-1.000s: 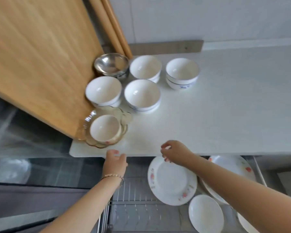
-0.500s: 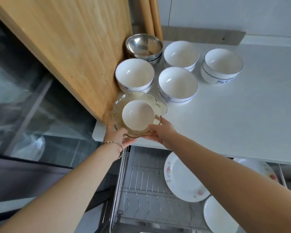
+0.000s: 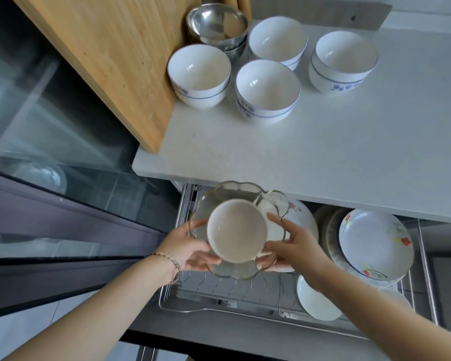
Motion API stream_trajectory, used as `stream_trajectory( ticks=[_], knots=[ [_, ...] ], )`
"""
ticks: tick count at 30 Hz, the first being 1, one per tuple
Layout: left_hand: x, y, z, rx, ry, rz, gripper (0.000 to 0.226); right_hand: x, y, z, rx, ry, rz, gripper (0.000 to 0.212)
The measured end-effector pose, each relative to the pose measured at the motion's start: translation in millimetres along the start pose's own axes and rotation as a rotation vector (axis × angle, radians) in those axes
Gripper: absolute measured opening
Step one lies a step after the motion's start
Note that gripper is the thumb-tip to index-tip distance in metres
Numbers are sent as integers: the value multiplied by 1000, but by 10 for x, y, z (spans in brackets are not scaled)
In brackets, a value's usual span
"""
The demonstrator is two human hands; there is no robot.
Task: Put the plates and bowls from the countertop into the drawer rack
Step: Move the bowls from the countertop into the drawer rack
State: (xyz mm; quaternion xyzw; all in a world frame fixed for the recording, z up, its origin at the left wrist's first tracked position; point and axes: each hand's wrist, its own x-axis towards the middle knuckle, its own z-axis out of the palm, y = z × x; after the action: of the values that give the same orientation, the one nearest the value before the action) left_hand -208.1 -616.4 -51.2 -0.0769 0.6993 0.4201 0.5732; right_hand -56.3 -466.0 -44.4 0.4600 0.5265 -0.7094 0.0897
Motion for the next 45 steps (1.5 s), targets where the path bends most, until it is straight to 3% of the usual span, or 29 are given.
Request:
stream_trajectory(
  ticks=[7,13,17,20,23,32,35,38,42,45],
  knots=[
    [387,-766,17,-192,84,-151,72,391,482,126,-160,11,114,58],
    [847,-844,111,-553,286,-216,66,927,688,252,-39,3,217,40],
    [1316,-736,174,-688,316,-269,35,1171,805,210,-79,52,241,31],
    [1652,-664,185,-712,302,-272,24,1300,893,181,-125,50,246,24],
    [1948,-625,168,-674,295,-221,20,1391,992,164,-153,67,239,24],
    [2374,-738,-93,-548,249,-175,36,1495,1149,151,-178,82,245,32],
    [2414,-843,-193,-413,218,-131,62,1511,1128,166,-154,81,245,32],
    [2418,-792,-192,-290,233,-110,72,1524,1087,195,-128,77,246,31],
    [2501,-668,-149,-167,349,-85,64,1527,1089,206,-117,85,242,29],
    [2612,-605,-156,-226,448,-87,46,1500,1135,218,-139,81,252,29]
  ],
)
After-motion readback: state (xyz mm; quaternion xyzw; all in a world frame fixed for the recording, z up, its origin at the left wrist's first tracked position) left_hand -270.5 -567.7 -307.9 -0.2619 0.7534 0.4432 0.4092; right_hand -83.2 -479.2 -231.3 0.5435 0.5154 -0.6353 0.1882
